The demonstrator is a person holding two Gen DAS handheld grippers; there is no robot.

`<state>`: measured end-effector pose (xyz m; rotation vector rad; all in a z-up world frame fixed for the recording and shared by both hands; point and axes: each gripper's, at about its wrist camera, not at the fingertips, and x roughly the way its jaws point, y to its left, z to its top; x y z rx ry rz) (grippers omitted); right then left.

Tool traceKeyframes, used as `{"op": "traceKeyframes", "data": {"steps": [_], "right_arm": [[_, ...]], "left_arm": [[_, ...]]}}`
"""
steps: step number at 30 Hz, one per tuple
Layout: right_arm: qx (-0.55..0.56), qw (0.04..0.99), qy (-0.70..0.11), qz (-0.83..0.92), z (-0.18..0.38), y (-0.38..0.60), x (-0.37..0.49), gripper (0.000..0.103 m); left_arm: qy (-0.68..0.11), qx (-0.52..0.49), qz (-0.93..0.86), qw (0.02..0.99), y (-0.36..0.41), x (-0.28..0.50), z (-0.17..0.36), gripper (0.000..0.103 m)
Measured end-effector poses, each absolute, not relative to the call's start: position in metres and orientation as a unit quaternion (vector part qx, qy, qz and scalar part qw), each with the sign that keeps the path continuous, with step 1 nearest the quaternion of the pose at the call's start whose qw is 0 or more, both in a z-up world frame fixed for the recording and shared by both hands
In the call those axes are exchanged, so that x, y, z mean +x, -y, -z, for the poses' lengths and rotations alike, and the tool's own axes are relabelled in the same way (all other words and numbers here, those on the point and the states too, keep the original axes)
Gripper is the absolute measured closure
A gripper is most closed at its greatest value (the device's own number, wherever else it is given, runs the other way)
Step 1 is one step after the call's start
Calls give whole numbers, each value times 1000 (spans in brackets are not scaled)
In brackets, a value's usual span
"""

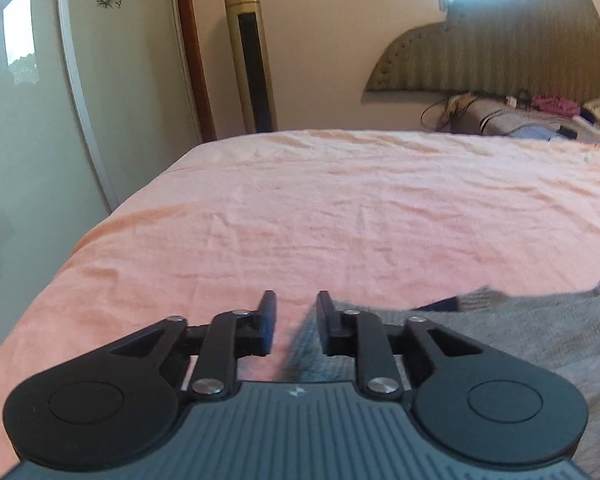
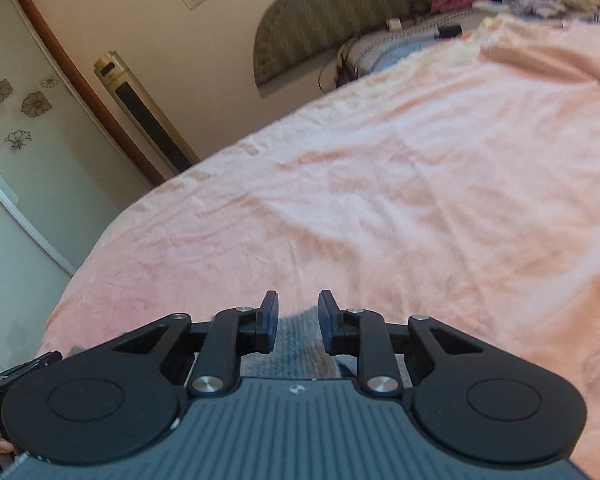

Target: Fold small clothes

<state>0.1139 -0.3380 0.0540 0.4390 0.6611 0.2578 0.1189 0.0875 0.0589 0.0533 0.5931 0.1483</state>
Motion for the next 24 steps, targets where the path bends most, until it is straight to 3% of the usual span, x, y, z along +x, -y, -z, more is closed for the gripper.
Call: {"op": "traceKeyframes", "data": {"steps": [1, 3, 6, 8, 11, 14, 15, 16, 18, 20, 22, 24], "right_arm": [[196, 914, -327, -138, -57, 321, 112, 75], [130, 919, -343, -145, -52, 283, 114, 75], [51, 919, -373, -113, -25, 250, 126, 75], [1, 937, -328, -120, -8, 257, 117, 77], [51, 936, -328, -117, -8, 280, 119, 83], [5, 936, -336, -105, -15, 268, 116, 81], [10, 936, -341, -90, -22, 266, 110, 78], [28, 936, -341, -81, -31, 265, 98, 66], [60, 942, -308, -115, -45, 259, 68, 56], [40, 939, -308, -147, -44, 237, 47, 31], [-15, 933, -328, -147, -26, 216, 39, 29], [-59, 942, -294, -152, -7, 219, 28, 24]], "left_arm": [[-291, 22, -50, 955, -77, 121, -60, 38], [-298, 47, -25, 953, -51, 127, -54, 21], [-350, 104, -13, 931, -24, 149, -25, 21], [-325, 101, -7, 940, -35, 146, -13, 17], [-352, 21, -7, 936, -64, 158, -13, 12], [-350, 62, -29, 934, -52, 152, -17, 10], [-355, 71, -42, 931, -47, 144, -23, 10], [-361, 61, -39, 930, -46, 132, -31, 12], [-351, 10, -1, 936, -46, 101, -44, 11], [-354, -1, 31, 935, -35, 75, -40, 11], [-356, 50, 30, 933, -23, 65, -21, 10], [-333, 31, 48, 941, -39, 60, -14, 8]]}}
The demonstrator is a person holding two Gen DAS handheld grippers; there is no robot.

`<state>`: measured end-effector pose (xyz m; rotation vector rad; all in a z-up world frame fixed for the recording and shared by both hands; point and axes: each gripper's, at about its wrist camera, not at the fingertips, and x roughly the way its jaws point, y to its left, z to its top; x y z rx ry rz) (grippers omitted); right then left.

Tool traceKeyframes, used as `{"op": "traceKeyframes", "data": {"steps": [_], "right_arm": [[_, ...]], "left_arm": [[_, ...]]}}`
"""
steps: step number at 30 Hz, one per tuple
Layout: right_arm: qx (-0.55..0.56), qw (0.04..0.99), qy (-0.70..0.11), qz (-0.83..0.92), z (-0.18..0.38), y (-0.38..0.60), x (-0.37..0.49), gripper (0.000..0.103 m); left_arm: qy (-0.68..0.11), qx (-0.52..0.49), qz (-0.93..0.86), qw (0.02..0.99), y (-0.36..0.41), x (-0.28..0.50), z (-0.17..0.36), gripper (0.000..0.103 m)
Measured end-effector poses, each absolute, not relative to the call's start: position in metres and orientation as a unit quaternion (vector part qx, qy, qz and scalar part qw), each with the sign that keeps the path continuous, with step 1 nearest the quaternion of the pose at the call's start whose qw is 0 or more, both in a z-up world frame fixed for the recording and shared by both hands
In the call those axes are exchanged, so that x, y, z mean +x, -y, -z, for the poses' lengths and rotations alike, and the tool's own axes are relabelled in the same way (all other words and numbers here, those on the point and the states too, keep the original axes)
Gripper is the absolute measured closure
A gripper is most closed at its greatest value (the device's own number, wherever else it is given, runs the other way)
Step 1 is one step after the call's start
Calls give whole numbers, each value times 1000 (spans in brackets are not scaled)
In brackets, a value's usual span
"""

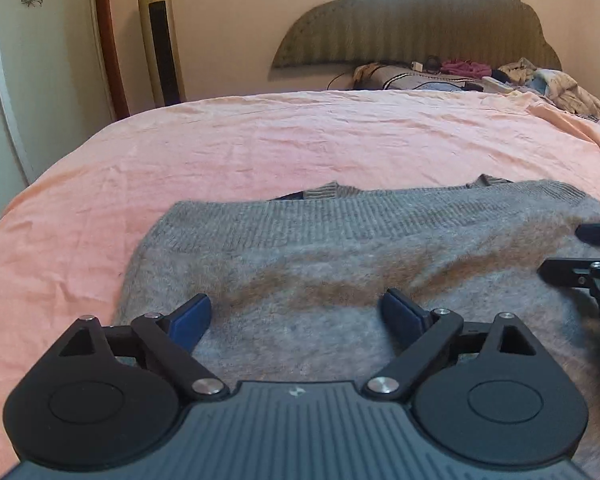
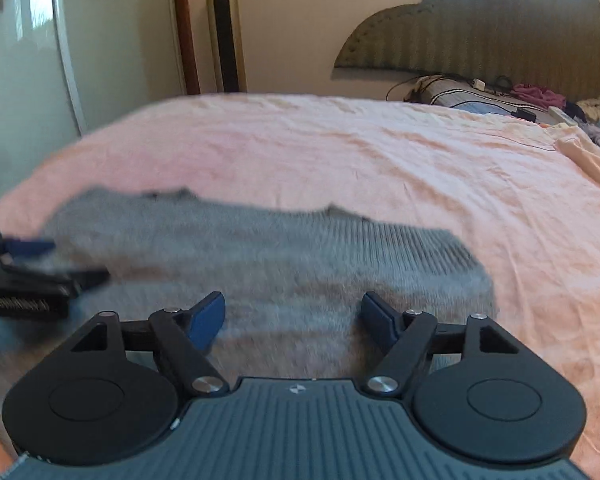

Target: Fold small clothes

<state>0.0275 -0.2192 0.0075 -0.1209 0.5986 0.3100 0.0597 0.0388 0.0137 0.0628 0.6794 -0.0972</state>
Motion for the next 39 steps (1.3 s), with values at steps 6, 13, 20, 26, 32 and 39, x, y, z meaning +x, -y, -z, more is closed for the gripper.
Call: {"op": "traceKeyframes", "data": {"steps": [6, 13, 20, 26, 32, 39], "right_arm": [[4, 937, -330, -110, -28, 250, 24, 23], [-65, 933, -319, -154, -5, 229, -31, 11], [9, 924, -353, -146, -37, 262, -59, 18], [187, 893, -403, -78, -28, 336, -97, 16], [326, 843, -409, -125, -12, 350, -101, 15], [293, 829, -449, -159, -3, 341, -67, 90]], "left_arm": [[-362, 32, 14, 932, -55, 56, -30, 5], [-361, 67, 45, 929, -36, 0, -15, 2], [-388, -20, 29, 921, -88, -43, -40, 4], [-402, -307, 25, 862, -150, -85, -37, 4], [-370, -458, 37, 807, -155, -83, -15, 4], [-413, -403, -49, 815, -151, -52, -13, 96]]}}
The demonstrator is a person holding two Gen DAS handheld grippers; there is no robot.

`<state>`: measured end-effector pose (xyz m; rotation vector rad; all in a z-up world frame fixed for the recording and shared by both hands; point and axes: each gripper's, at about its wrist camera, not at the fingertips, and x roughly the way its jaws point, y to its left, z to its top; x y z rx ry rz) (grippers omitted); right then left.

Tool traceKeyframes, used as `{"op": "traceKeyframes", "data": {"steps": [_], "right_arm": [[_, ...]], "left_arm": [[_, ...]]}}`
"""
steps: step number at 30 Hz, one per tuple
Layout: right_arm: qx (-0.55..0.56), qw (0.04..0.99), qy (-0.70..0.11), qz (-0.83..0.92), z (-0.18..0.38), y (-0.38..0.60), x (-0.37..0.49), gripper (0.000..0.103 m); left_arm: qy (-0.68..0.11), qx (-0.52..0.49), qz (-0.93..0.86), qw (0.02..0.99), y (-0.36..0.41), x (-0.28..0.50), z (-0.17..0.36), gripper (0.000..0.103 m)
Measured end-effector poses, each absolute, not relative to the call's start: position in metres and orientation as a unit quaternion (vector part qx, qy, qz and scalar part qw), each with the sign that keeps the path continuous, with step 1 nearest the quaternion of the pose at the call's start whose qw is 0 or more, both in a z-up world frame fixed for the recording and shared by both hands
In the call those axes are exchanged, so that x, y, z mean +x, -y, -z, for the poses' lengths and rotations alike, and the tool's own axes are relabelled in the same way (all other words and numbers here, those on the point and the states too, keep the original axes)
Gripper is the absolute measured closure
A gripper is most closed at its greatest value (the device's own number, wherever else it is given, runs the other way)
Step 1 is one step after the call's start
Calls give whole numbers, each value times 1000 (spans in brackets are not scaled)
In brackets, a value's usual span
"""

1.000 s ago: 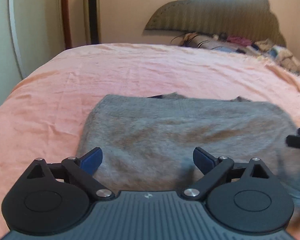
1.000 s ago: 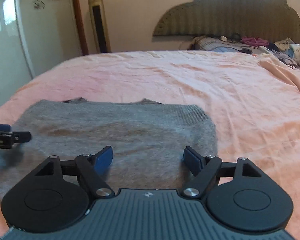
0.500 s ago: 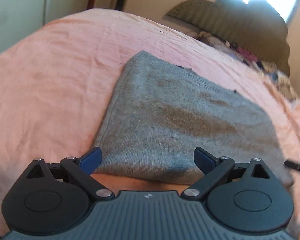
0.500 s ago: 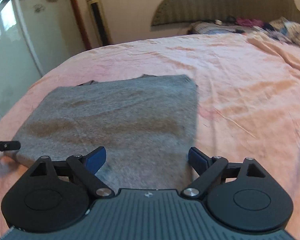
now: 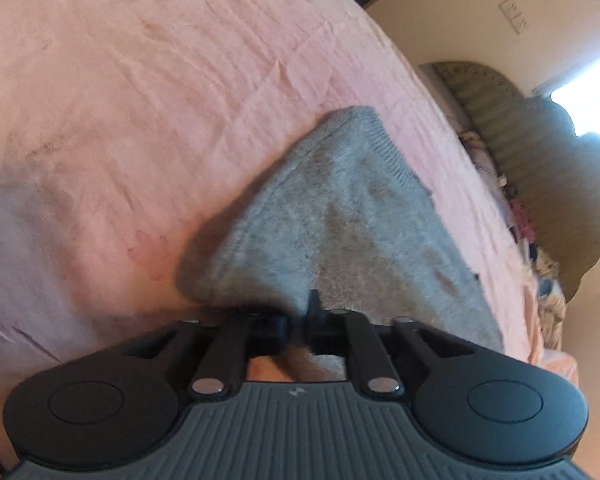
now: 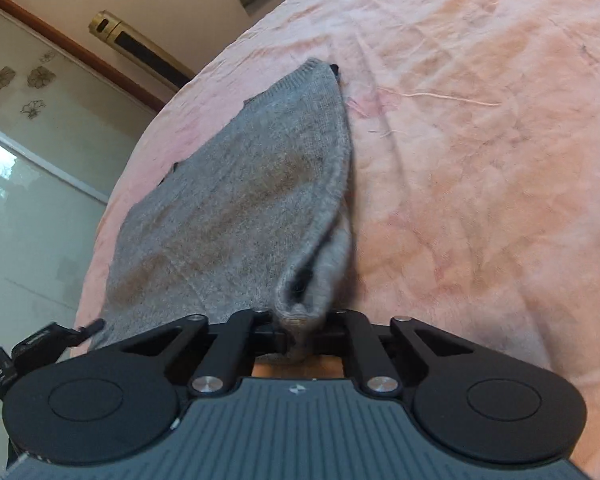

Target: Fold small clothes

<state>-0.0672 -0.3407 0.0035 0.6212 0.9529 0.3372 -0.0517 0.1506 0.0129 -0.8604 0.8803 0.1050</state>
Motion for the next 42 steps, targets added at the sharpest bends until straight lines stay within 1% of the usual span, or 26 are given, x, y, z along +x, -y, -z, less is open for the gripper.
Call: {"op": "traceKeyframes", "data": {"steps": [5, 7, 9, 10, 11, 12, 13, 14, 16, 17, 19, 22, 24, 26, 27, 28, 29, 30, 31, 33, 35, 36, 38, 40, 41, 42], "right_arm": [[241, 858, -418, -174, -47, 363, -68, 91], [222, 855, -433, -180, -47, 366, -67, 92], [206, 842, -468, -170, -27, 362, -64, 90], [201, 840, -477, -162, -19, 361, -64, 86], [210, 845, -463, -165, -20, 365, -68, 79], [223, 850, -452, -154, -25, 371, -71, 70], [232, 860, -432, -141, -33, 377, -74, 52], [236, 875, -402, -130, -45, 384, -77, 40], [220, 894, -364, -137, -64, 380, -66, 39], [212, 900, -353, -144, -71, 373, -55, 39], [191, 906, -338, -168, -78, 350, -23, 39], [163, 906, -341, -190, -72, 309, 33, 39], [125, 908, -361, -172, -59, 285, 71, 39], [77, 912, -379, -139, -43, 268, 96, 39], [51, 912, -388, -125, -34, 263, 104, 39], [35, 912, -393, -115, -24, 261, 108, 38], [29, 917, -379, -120, -22, 263, 107, 35], [25, 919, -373, -124, -18, 266, 107, 34], [25, 922, -365, -128, -15, 270, 107, 34], [2, 930, -346, -125, -9, 271, 108, 34], [-21, 932, -344, -116, -8, 262, 109, 29], [-26, 931, -345, -113, -9, 260, 109, 29], [-12, 930, -356, -97, -18, 260, 108, 30], [3, 936, -340, -93, -33, 256, 91, 29], [5, 939, -328, -106, -38, 252, 80, 27], [1, 938, -325, -118, -39, 248, 71, 19]], "left_arm": [[-392, -360, -11, 847, -146, -76, -39, 98], [-401, -344, -2, 849, -144, -80, -35, 98], [-426, -339, -19, 839, -148, -77, -18, 96], [-419, -351, -8, 837, -152, -80, -15, 93], [-424, -349, -7, 836, -156, -82, -17, 93], [-430, -340, -10, 837, -159, -84, -22, 90], [-426, -322, -24, 845, -162, -89, -33, 79], [-411, -299, -45, 860, -163, -94, -44, 72], [-352, -233, -67, 904, -154, -94, -69, 33], [-325, -195, -68, 923, -143, -87, -79, 26], [-287, -116, -50, 950, -111, -59, -94, 24], [-277, -4, -6, 961, -56, 0, -89, 24], [-312, 50, 6, 949, -30, 47, -72, 24], [-352, 82, 6, 932, -15, 88, -50, 25], [-380, 88, 0, 921, -15, 104, -37, 24], [-390, 81, -1, 917, -19, 109, -27, 23], [-376, 61, 7, 924, -28, 109, -24, 20], [-373, 53, 7, 926, -38, 108, -18, 6], [-368, 42, 8, 929, -48, 109, -13, 0], [-363, 22, 18, 932, -58, 110, -10, 0], [-358, 32, 10, 933, -52, 108, -10, 0], [-359, 30, 9, 933, -53, 107, -10, 0], [-358, 28, 9, 933, -54, 105, -11, 0], [-357, 30, 6, 934, -52, 104, -12, 0], [-356, 30, 6, 934, -52, 105, -12, 0], [-356, 29, 5, 934, -53, 106, -12, 0]]}}
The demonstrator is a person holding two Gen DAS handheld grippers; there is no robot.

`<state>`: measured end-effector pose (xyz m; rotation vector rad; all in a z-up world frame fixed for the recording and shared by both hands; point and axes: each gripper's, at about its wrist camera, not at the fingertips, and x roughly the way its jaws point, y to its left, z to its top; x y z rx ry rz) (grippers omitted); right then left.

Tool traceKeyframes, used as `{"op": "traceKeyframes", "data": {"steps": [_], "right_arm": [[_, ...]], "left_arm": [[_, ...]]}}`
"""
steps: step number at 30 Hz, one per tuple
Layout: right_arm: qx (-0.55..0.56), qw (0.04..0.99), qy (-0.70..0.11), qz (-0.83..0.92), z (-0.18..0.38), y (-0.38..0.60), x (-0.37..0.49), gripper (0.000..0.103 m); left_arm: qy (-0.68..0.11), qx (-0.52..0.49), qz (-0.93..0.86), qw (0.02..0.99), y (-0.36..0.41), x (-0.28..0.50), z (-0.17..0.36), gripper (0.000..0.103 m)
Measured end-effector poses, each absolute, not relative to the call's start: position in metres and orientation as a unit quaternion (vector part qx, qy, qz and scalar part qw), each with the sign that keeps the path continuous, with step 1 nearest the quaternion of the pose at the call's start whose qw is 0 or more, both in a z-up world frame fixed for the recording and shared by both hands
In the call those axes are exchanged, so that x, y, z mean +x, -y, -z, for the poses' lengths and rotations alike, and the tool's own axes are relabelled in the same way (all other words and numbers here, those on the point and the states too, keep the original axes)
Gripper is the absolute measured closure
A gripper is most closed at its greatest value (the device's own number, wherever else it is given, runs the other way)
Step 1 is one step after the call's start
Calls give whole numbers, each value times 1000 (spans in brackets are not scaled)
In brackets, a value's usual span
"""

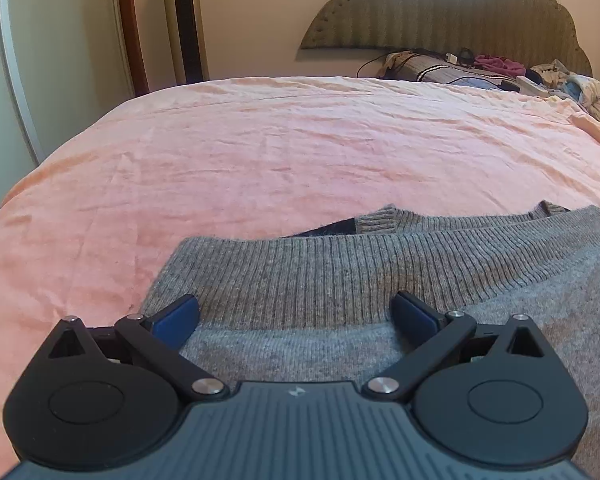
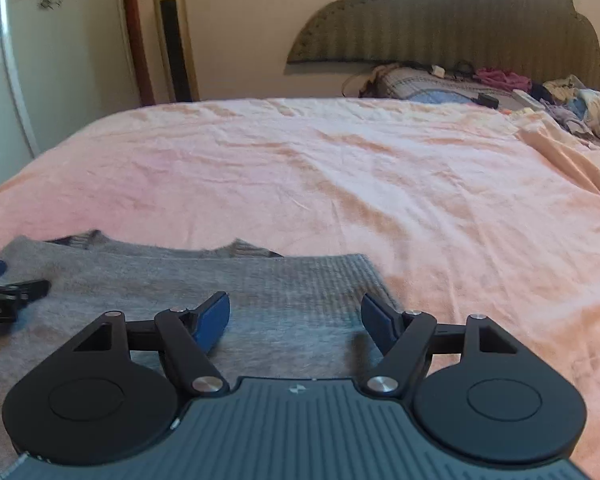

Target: Fold small clothes

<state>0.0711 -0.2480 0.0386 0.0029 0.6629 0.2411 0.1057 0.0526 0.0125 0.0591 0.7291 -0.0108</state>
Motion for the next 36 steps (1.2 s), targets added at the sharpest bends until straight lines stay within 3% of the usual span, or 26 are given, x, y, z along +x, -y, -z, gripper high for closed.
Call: {"op": "traceKeyframes", "data": {"steps": [1, 4, 6, 15, 20, 28, 30, 32, 36], "right_arm": [[-12, 936, -327, -128, -35, 242, 64, 9], [-47, 934, -332, -121, -7, 237, 57, 0], [6, 935, -329, -129, -5, 254, 59, 0], [-3, 937, -326, -126, -4, 250, 57, 0], [1, 936, -326, -130, -5, 251, 58, 0], [4, 946, -308, -102, -26, 250, 19, 0], [-13, 941, -317, -118, -20, 243, 12, 0], [-36, 941, -314, -124, -3, 245, 11, 0], [-17, 932, -351, -90, -17, 257, 17, 0]], "left_arm": [[-357, 28, 5, 934, -52, 107, -12, 0], [-357, 29, 5, 934, -52, 108, -12, 0], [-356, 29, 5, 934, -52, 107, -12, 0], [-361, -23, 29, 932, -42, 74, -39, 0], [-359, -9, 42, 932, -52, 70, -16, 0], [-357, 0, 35, 934, -58, 35, -39, 0], [-377, 11, 42, 925, -54, 29, -26, 0], [-343, 3, 44, 938, -60, 19, -14, 0], [-365, -3, 13, 931, -62, 14, -31, 0]]}}
